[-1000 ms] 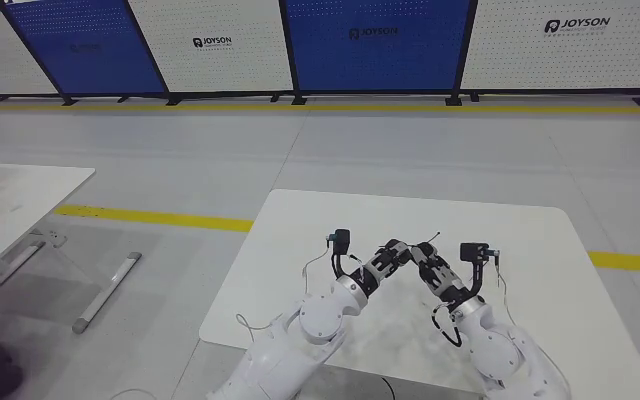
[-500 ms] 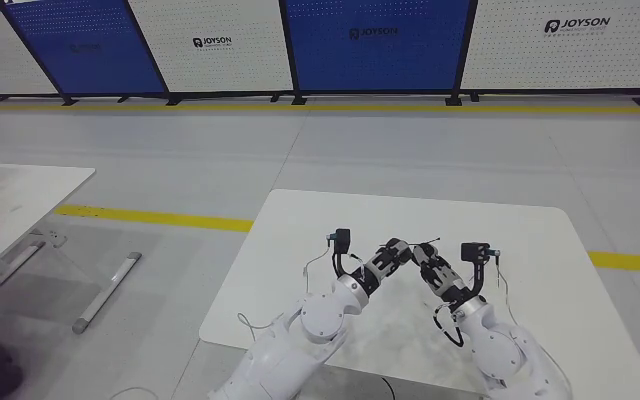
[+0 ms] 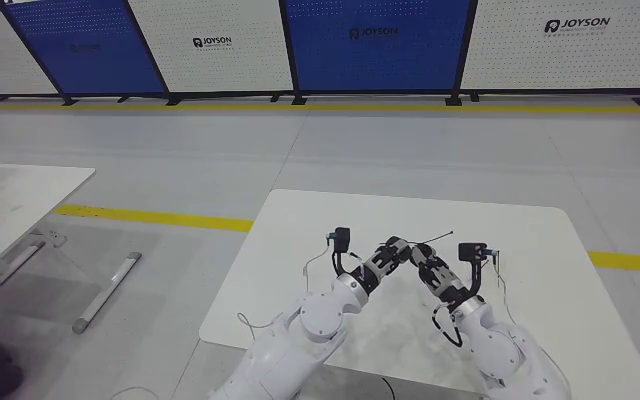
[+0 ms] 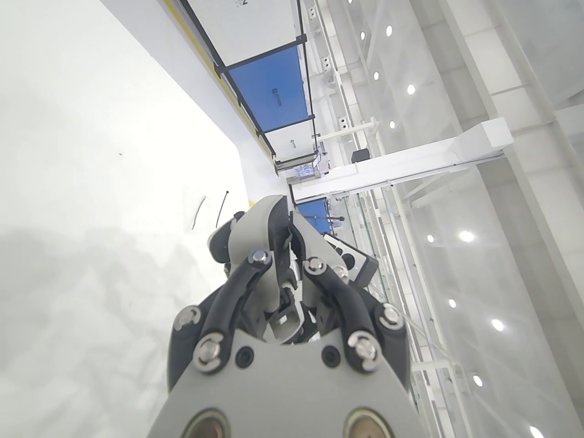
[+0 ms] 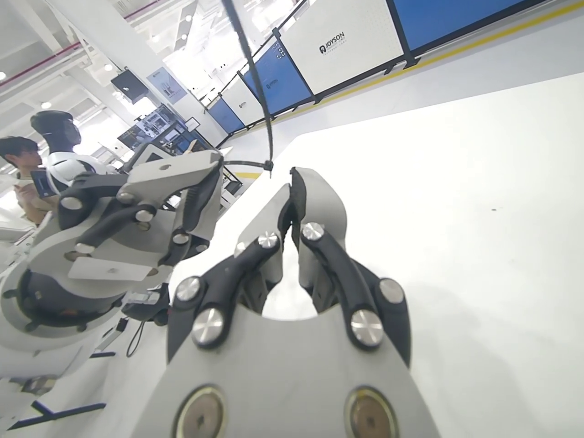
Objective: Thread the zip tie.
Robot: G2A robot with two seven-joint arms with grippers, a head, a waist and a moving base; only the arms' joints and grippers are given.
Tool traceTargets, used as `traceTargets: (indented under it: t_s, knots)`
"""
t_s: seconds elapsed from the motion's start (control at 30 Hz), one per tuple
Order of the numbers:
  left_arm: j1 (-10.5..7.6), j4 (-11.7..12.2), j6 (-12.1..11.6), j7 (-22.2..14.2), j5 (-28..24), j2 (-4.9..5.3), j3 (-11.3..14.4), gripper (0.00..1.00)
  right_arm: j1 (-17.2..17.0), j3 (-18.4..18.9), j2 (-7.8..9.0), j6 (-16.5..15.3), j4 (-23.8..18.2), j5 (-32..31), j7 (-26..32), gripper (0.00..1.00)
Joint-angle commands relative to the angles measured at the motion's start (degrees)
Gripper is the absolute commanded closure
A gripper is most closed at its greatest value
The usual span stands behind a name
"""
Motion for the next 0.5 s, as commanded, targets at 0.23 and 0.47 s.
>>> traceTargets:
  t_s: [0.23, 0.47]
  knots:
    - [-0.17, 0.24, 0.20, -0.08, 0.24, -0.06, 0.17, 1.00, -0.19, 0.37, -0.07, 0.04, -0.25, 0.09, -0.29, 0.82]
    - [-0.19, 0.68, 0.62, -0.36, 0.73, -0.07, 0.36, 1.00, -0.24, 0.37, -0.16, -0.05, -0.43, 0.07, -0.41, 0.81]
